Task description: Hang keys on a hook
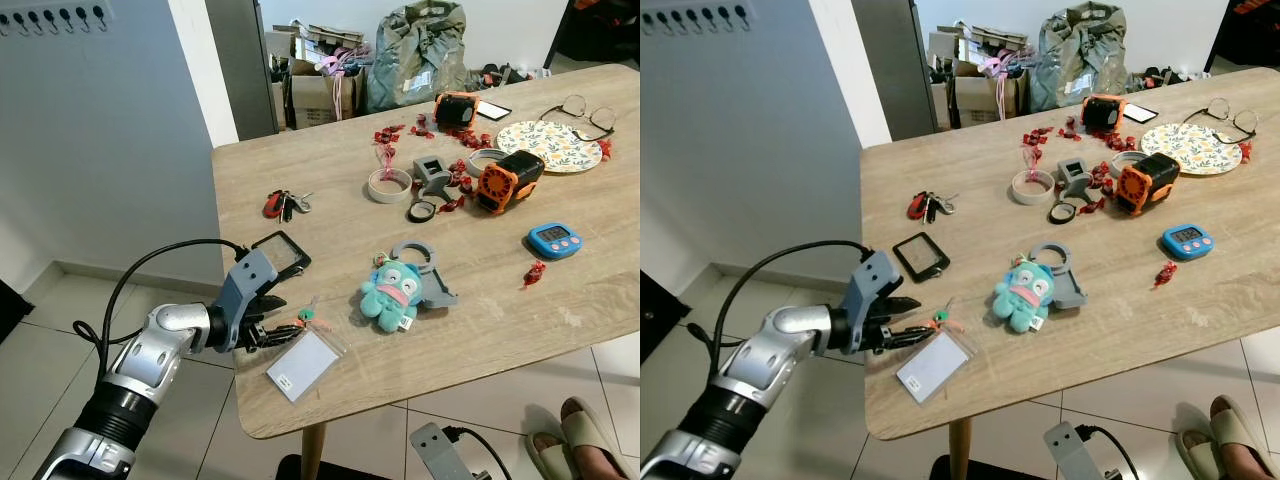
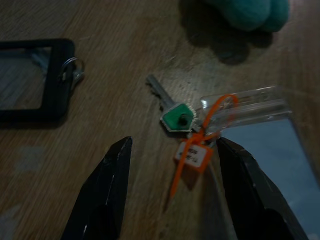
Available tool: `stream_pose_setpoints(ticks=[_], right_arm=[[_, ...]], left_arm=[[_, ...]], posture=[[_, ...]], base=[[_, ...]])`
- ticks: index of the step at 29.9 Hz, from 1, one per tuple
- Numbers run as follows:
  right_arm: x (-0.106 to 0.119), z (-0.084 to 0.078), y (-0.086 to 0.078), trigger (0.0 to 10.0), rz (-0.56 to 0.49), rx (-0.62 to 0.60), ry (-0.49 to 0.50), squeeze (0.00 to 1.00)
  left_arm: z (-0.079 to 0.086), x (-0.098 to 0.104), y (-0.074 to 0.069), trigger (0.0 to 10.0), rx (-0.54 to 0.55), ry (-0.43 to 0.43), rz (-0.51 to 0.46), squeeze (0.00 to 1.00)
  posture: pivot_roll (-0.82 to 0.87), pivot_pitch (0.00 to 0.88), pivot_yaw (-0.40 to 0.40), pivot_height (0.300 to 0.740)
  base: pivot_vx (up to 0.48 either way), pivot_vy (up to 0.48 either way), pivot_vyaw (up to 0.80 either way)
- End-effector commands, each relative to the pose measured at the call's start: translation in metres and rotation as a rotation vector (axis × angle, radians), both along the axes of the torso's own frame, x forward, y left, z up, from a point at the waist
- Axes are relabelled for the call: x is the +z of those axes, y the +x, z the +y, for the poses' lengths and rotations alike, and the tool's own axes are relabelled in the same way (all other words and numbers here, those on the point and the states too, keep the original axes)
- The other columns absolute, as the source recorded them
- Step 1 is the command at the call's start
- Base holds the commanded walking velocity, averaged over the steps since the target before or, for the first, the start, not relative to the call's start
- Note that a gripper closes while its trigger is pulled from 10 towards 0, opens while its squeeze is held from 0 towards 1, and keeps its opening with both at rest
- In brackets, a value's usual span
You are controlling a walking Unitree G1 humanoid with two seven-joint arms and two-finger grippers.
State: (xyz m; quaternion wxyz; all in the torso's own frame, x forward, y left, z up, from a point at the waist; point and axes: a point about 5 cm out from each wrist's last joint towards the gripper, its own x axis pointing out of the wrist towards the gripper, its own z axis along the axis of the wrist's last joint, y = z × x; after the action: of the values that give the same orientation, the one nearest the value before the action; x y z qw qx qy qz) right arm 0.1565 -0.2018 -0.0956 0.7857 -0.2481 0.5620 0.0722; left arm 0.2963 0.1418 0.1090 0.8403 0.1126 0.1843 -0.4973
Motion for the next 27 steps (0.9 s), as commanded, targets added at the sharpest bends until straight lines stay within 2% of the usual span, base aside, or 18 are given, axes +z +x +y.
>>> stream_pose_setpoints(ticks=[1,3,4,9,12,13,16,20,22,24,25,26,27], right_arm=[[-0.004,0.012,-0.007,10.0,0.022,0.008,0.036,0.00],[-0.004,0.012,-0.007,10.0,0.022,0.007,0.036,0.00],[-0.004,0.012,-0.007,10.0,0.022,0.006,0.036,0.00],[-0.004,0.012,-0.007,10.0,0.023,0.005,0.036,0.00],[-0.004,0.012,-0.007,10.0,0.024,0.004,0.037,0.00],[-0.004,0.012,-0.007,10.0,0.024,0.004,0.037,0.00],[-0.004,0.012,-0.007,10.0,0.024,0.002,0.036,0.00],[-0.004,0.012,-0.007,10.0,0.024,0.000,0.036,0.00],[-0.004,0.012,-0.007,10.0,0.024,0.000,0.036,0.00],[-0.004,0.012,-0.007,10.0,0.023,-0.001,0.036,0.00],[-0.004,0.012,-0.007,10.0,0.023,-0.002,0.037,0.00],[-0.004,0.012,-0.007,10.0,0.023,-0.002,0.037,0.00],[-0.004,0.012,-0.007,10.0,0.023,-0.002,0.037,0.00]], left_arm=[[0.005,-0.001,0.001,10.0,0.014,0.027,-0.009,0.00],[0.004,-0.001,0.003,10.0,0.021,0.031,-0.011,0.00],[0.003,-0.002,0.003,9.2,0.018,0.031,-0.007,0.00],[0.001,-0.003,0.001,8.9,0.002,0.029,0.002,0.00],[-0.004,-0.003,-0.002,9.1,-0.030,0.007,0.005,0.00],[-0.004,-0.003,-0.002,9.8,-0.033,0.005,0.004,0.00],[-0.010,0.000,-0.004,9.7,-0.057,-0.035,0.006,0.00],[-0.014,-0.002,-0.006,9.3,-0.071,-0.033,0.010,0.00],[-0.015,-0.003,-0.005,8.7,-0.067,-0.033,0.009,0.00],[-0.016,-0.003,-0.004,7.6,-0.061,-0.032,0.010,0.00],[-0.016,-0.004,-0.003,5.8,-0.055,-0.030,0.013,0.00],[-0.016,-0.004,-0.003,5.8,-0.055,-0.030,0.013,0.00],[-0.017,-0.005,-0.003,4.5,-0.054,-0.027,0.013,0.00]], posture=[[-0.11,0.076,0.104,0.740],[-0.11,0.074,0.107,0.740],[-0.11,0.074,0.107,0.740],[-0.11,0.074,0.107,0.740],[-0.11,0.080,0.107,0.740],[-0.11,0.080,0.107,0.740],[-0.11,0.080,0.107,0.740],[-0.11,0.080,0.107,0.740],[-0.11,0.080,0.107,0.740],[-0.11,0.080,0.107,0.740],[-0.12,0.084,0.111,0.740],[-0.12,0.084,0.111,0.740],[-0.12,0.084,0.111,0.740]], base=[[0.000,0.000,0.00],[0.000,0.000,0.00],[0.000,0.000,0.00],[0.000,0.000,0.00],[0.000,0.000,0.00],[0.000,0.000,0.00],[0.000,0.000,0.00],[0.000,0.000,0.00],[0.000,0.000,0.00],[0.000,0.000,0.00],[0.000,0.000,0.00],[0.000,0.000,0.00],[0.000,0.000,0.00]])
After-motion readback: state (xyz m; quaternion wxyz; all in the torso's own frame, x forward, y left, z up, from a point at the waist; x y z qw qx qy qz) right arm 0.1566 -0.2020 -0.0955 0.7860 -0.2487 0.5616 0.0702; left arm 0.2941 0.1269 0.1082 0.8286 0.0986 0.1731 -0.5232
